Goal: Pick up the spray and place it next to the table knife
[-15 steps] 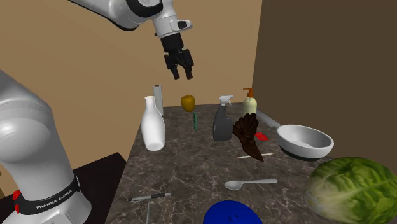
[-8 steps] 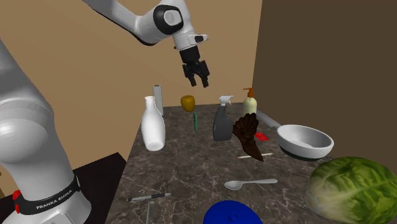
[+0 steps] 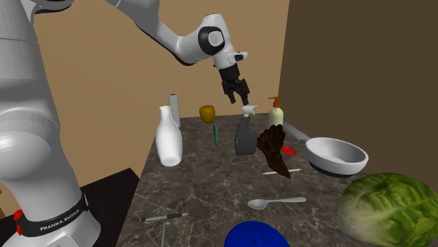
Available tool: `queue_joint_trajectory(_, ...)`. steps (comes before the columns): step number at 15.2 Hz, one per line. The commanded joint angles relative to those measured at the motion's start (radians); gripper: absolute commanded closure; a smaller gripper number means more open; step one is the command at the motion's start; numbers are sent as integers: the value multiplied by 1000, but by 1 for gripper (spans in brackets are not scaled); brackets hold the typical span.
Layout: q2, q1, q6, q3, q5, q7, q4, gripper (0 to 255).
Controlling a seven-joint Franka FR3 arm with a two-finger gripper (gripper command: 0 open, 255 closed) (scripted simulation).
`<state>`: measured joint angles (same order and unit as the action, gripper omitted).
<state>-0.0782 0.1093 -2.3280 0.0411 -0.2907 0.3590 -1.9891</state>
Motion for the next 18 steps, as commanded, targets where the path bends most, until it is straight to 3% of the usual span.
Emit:
queue_joint_trajectory(1,-28,3,-26,-4,-9,10,5,0)
queue_joint_trajectory(7,-79,9,-83,-12,-23,19,-1,0)
queue_joint_trajectory(15,-80,9,-83,-12,-23,19,0,0)
queue_joint_trajectory(16,-80,9,-83,-12,-23,19,0,255)
queue_joint_trajectory(18,-80,9,-83,-12,-23,19,0,255)
